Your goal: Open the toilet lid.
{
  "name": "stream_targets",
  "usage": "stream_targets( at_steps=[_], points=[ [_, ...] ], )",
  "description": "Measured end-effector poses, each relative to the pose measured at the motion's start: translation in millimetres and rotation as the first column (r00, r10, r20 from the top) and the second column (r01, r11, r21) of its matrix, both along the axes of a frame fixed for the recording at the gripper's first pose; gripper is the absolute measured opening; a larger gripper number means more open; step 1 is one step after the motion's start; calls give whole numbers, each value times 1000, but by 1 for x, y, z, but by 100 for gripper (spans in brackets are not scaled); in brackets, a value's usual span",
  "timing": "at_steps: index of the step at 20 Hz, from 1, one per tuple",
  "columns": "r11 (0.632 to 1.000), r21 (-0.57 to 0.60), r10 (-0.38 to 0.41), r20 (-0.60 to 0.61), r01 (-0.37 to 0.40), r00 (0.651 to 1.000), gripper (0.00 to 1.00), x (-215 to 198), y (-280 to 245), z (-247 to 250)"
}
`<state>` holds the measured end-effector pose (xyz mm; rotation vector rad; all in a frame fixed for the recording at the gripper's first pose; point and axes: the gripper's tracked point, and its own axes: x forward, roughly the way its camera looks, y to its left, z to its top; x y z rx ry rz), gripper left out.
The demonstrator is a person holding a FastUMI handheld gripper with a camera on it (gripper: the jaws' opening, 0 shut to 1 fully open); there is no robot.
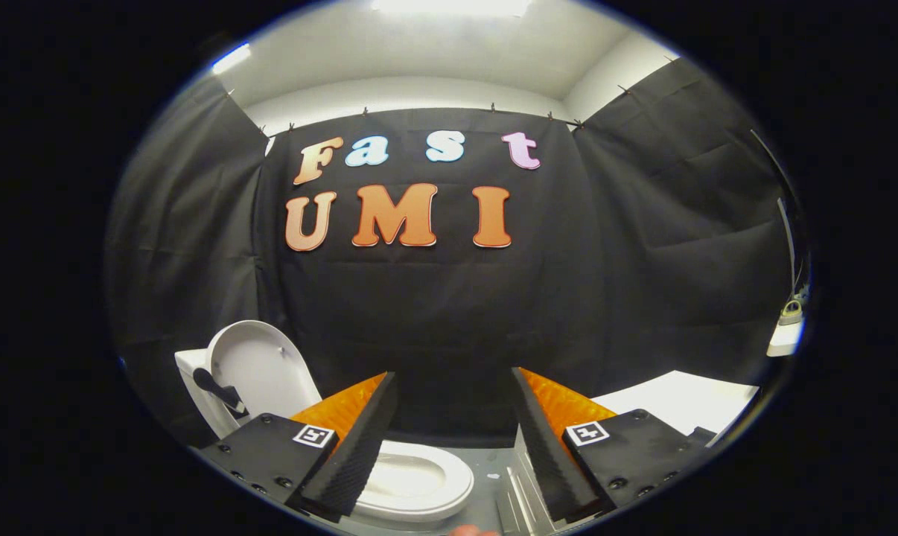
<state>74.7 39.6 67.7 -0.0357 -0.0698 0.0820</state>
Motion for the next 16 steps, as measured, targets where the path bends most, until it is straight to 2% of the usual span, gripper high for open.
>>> stream_targets(
  at_steps=[4,7,12,16],
  points=[
    [997,58,-44,-41,46,998,98,5,-27,-27],
    [996,43,-69,-93,73,993,98,12,-46,-51],
    [994,25,-106,-107,109,989,98,20,-68,-56],
    [996,26,-80,-110,84,991,99,17,-54,-58]
  ],
)
